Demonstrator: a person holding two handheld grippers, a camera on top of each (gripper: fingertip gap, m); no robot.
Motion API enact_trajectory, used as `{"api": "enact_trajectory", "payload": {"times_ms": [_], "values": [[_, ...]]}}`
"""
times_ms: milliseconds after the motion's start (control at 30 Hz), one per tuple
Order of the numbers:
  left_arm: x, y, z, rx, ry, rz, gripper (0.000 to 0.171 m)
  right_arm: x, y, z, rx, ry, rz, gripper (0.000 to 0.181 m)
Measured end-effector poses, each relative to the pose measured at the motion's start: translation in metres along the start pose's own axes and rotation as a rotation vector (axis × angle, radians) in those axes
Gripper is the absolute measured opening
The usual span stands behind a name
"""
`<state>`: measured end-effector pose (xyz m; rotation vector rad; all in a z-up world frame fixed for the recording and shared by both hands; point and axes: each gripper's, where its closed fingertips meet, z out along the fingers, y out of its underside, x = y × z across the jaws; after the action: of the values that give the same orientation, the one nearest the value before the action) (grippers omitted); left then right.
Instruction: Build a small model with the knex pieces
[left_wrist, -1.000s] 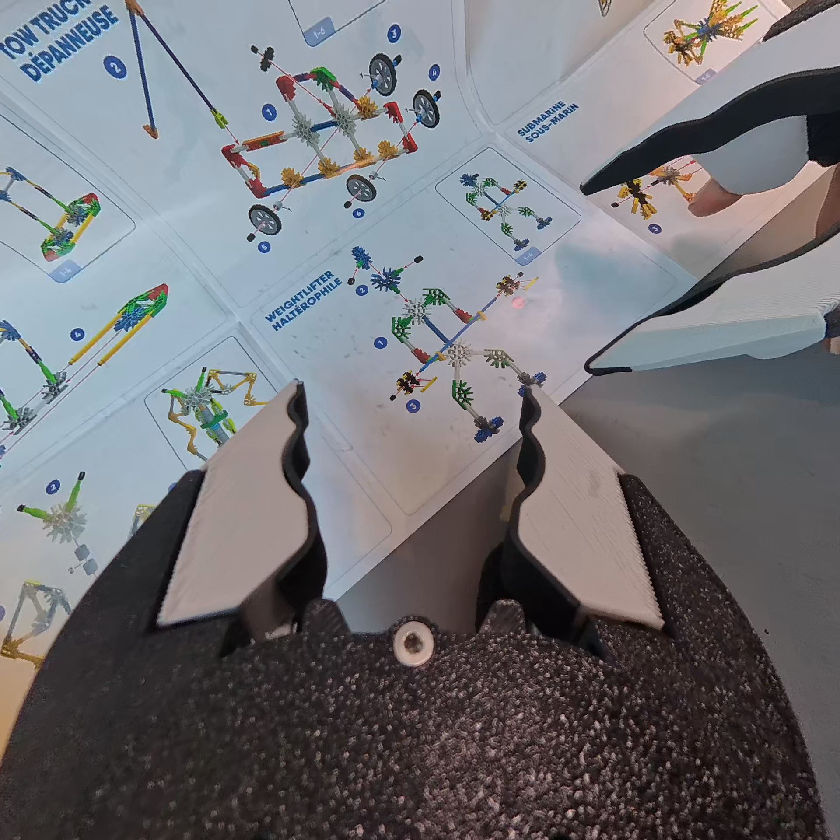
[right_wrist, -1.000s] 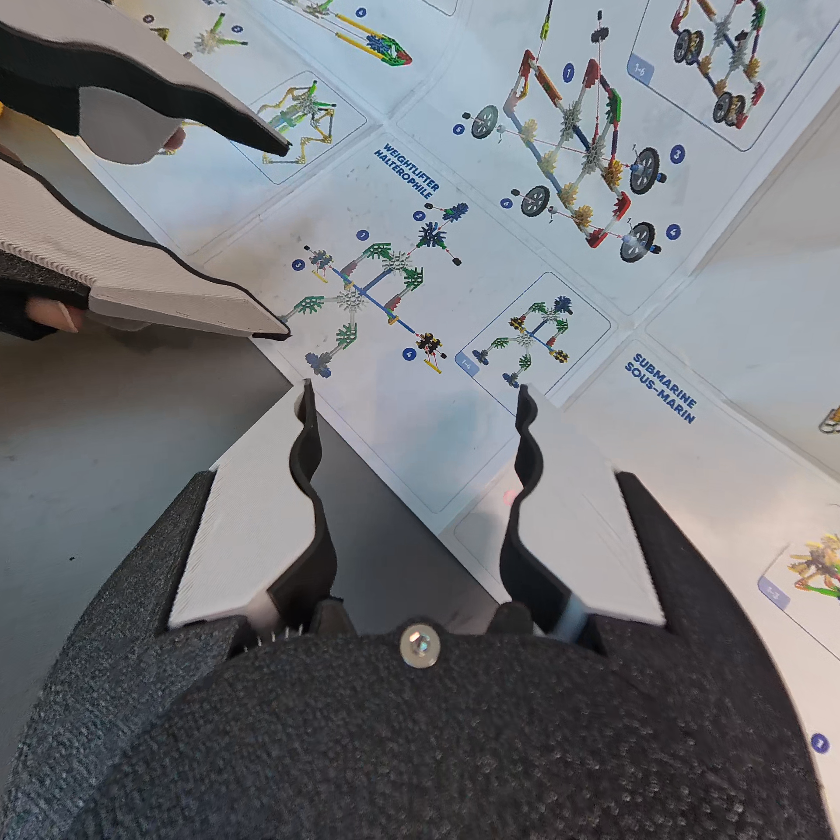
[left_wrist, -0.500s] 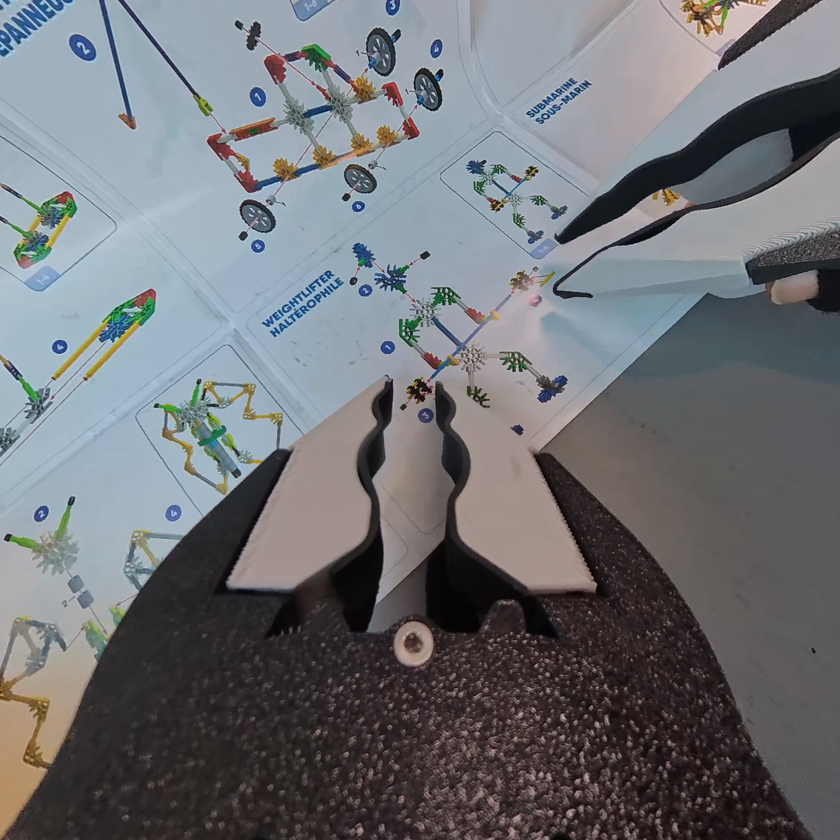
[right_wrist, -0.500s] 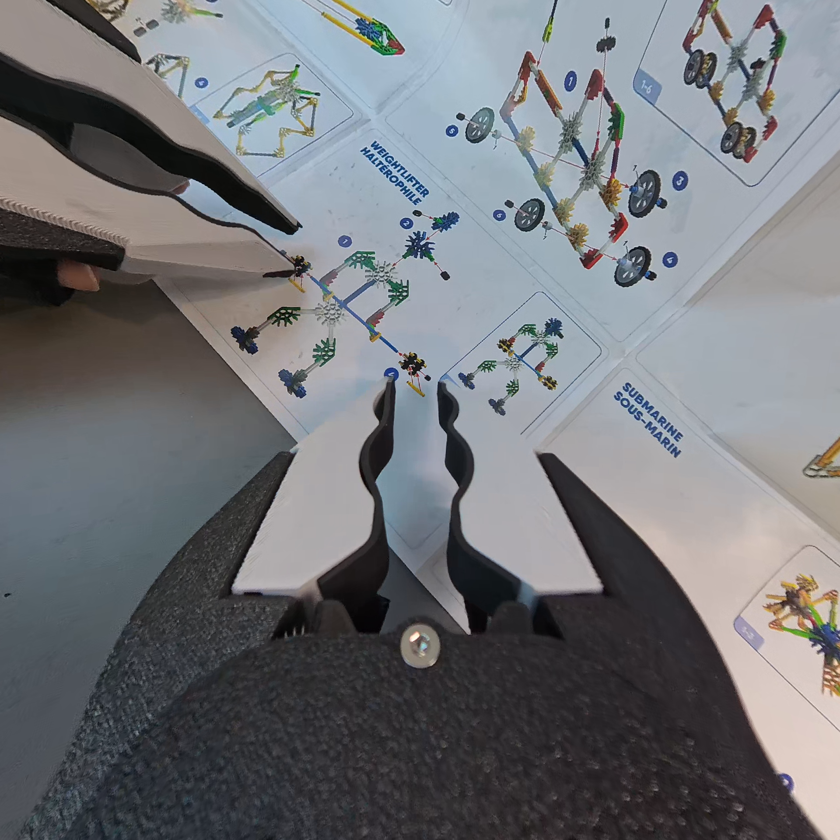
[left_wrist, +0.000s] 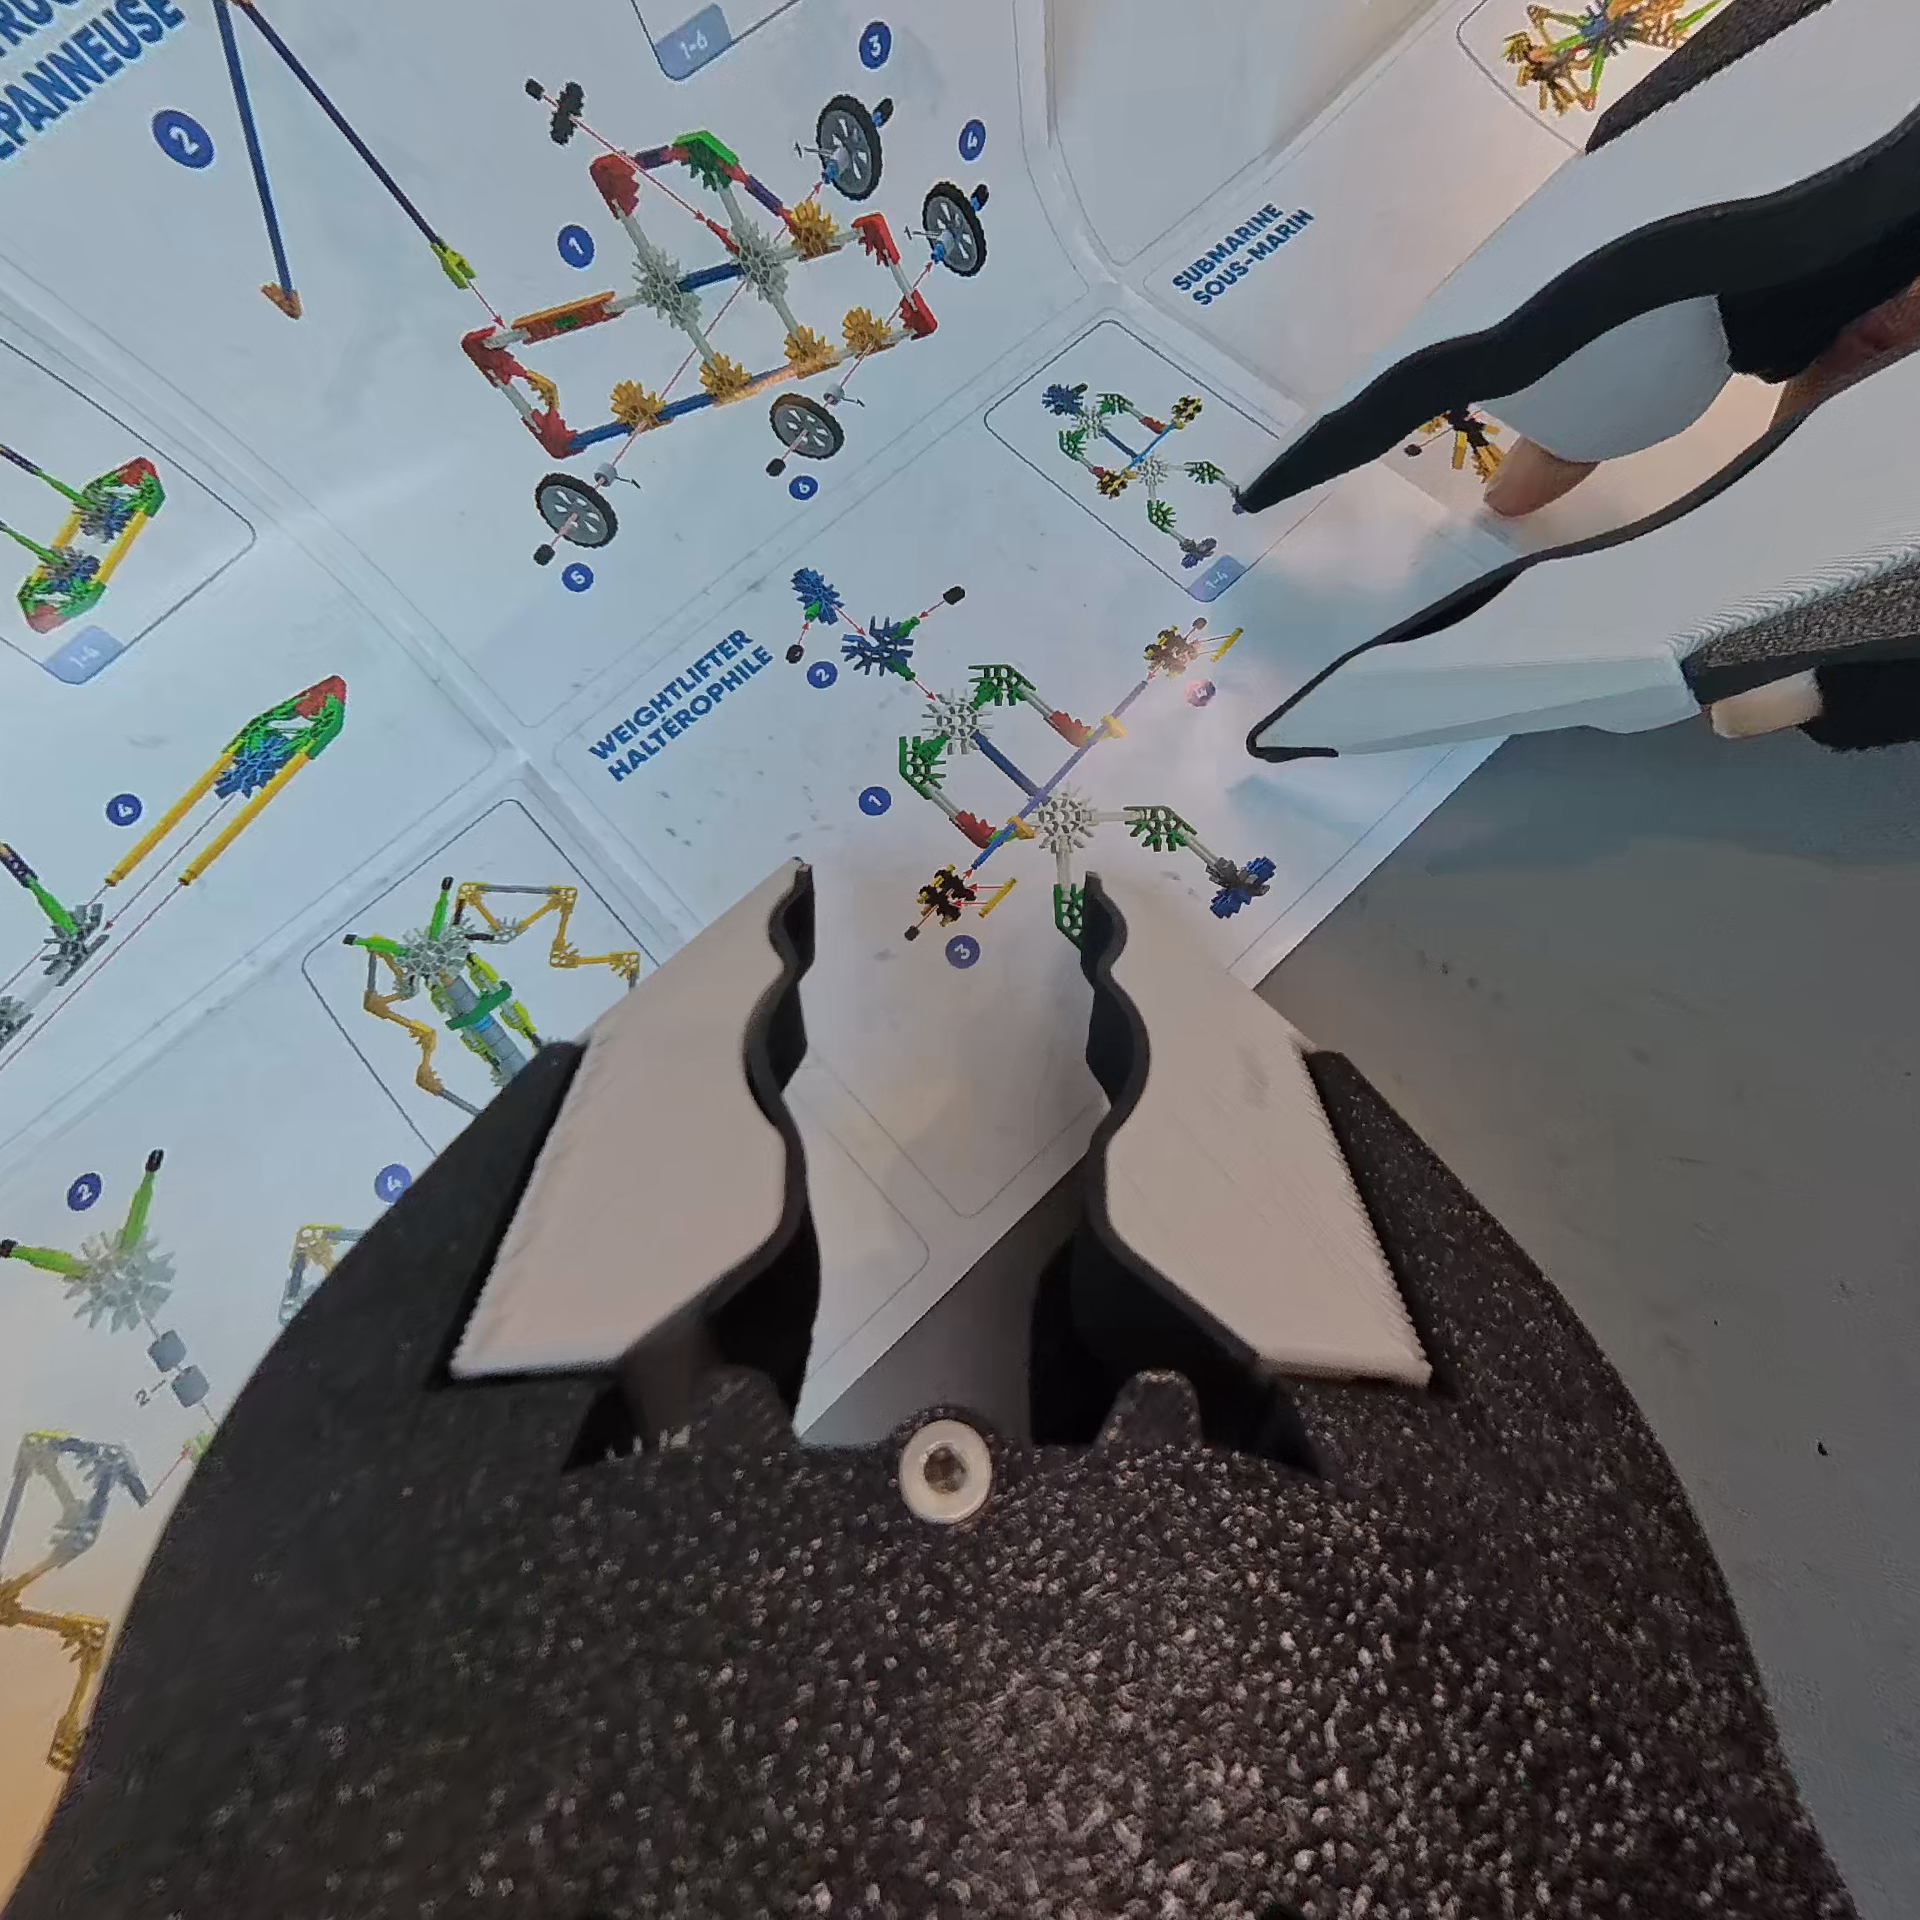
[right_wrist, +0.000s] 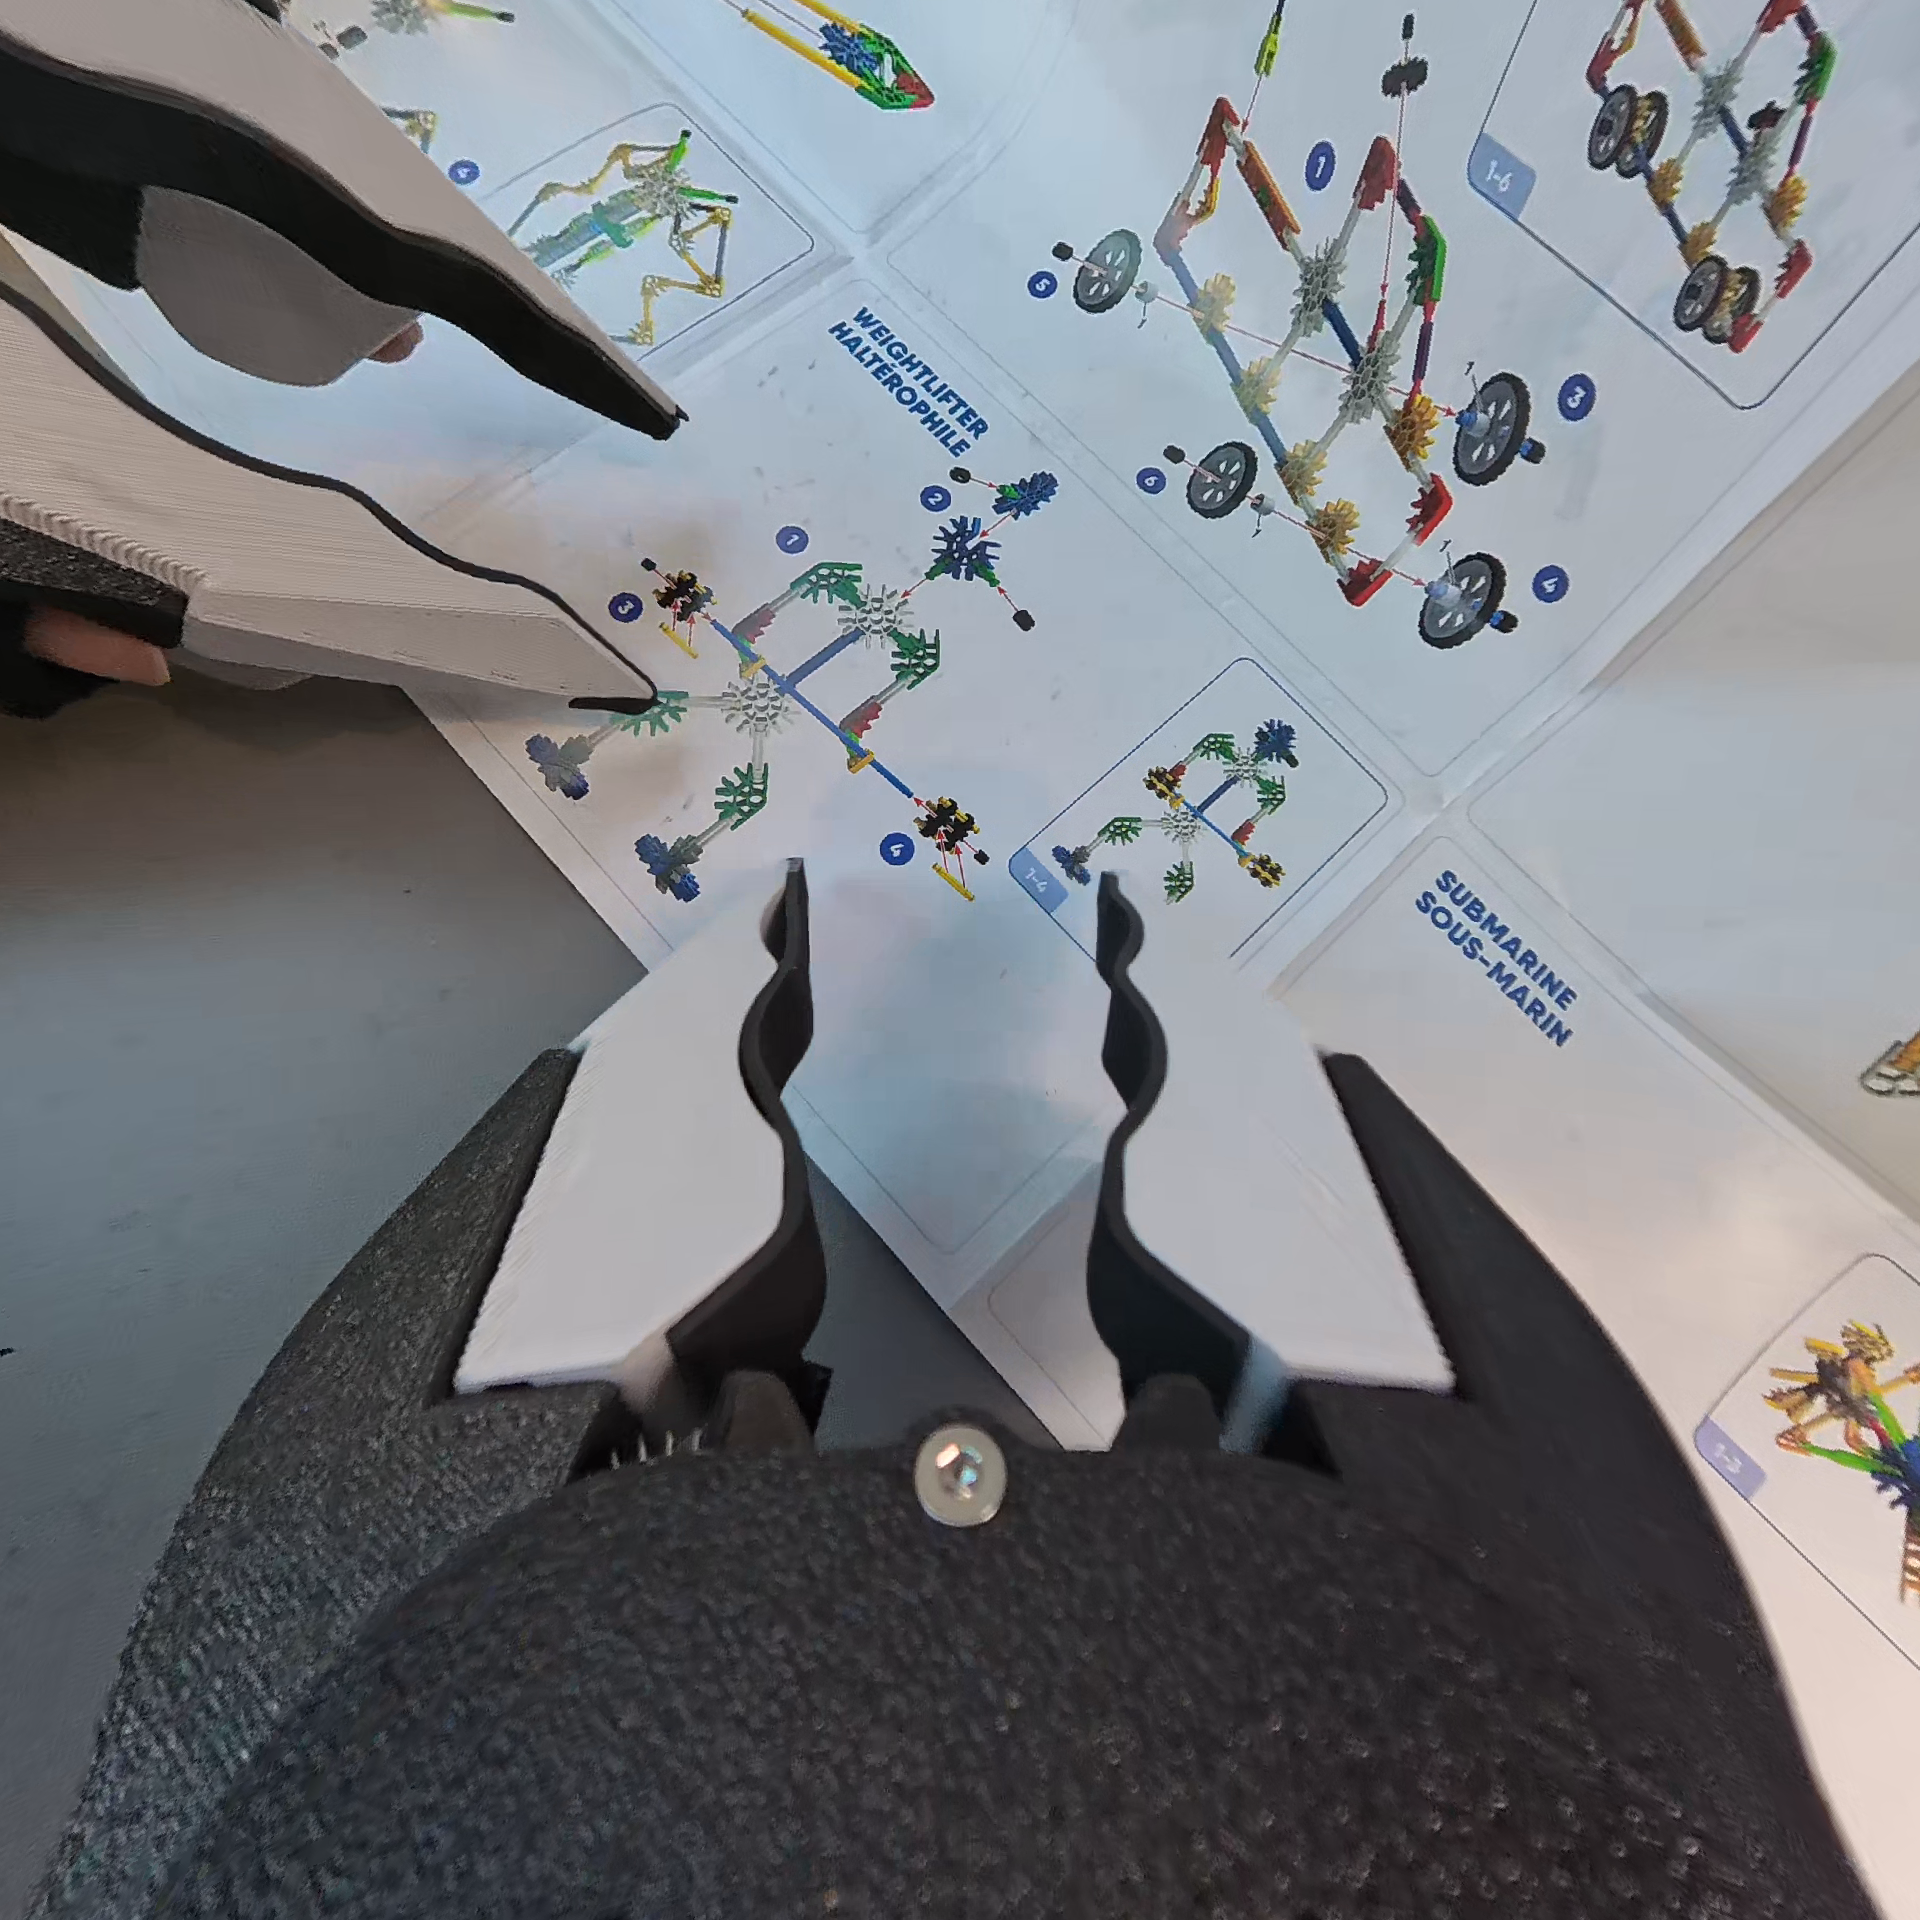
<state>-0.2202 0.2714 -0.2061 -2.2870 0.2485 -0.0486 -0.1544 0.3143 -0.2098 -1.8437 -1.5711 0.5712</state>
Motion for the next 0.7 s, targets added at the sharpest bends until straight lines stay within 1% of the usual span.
{"api": "enact_trajectory", "payload": {"times_ms": [67, 167, 233, 333, 400, 467, 500, 700], "values": [[0.0003, 0.0001, -0.0001, 0.000, 0.005, -0.001, 0.055, 0.0008, -0.0002, 0.0000, 0.000, 0.003, 0.003, 0.062], [0.0013, 0.0004, 0.0003, -0.001, 0.010, -0.001, 0.055, 0.0013, 0.0003, 0.0000, -0.001, 0.004, 0.004, 0.062], [0.0021, 0.0008, 0.0004, -0.003, 0.013, 0.003, 0.051, 0.0010, 0.0004, -0.0005, 0.000, 0.001, 0.002, 0.054], [0.0031, 0.0012, 0.0004, -0.005, 0.012, 0.010, 0.039, 0.0012, -0.0003, -0.0021, 0.002, 0.000, -0.004, 0.036], [0.0041, 0.0012, 0.0002, -0.005, 0.015, 0.013, 0.029, 0.0010, -0.0016, -0.0037, 0.010, -0.001, -0.013, 0.020], [0.0047, 0.0010, -0.0004, -0.004, 0.013, 0.019, 0.011, 0.0017, -0.0032, -0.0052, 0.021, 0.006, -0.021, 0.004], [0.0052, 0.0010, -0.0006, -0.007, 0.015, 0.020, 0.000, 0.0024, -0.0041, -0.0059, 0.027, 0.012, -0.028, 0.000], [0.0038, 0.0007, -0.0008, -0.005, -0.002, 0.027, 0.000, 0.0032, -0.0044, -0.0068, 0.030, 0.020, -0.028, 0.000]]}}
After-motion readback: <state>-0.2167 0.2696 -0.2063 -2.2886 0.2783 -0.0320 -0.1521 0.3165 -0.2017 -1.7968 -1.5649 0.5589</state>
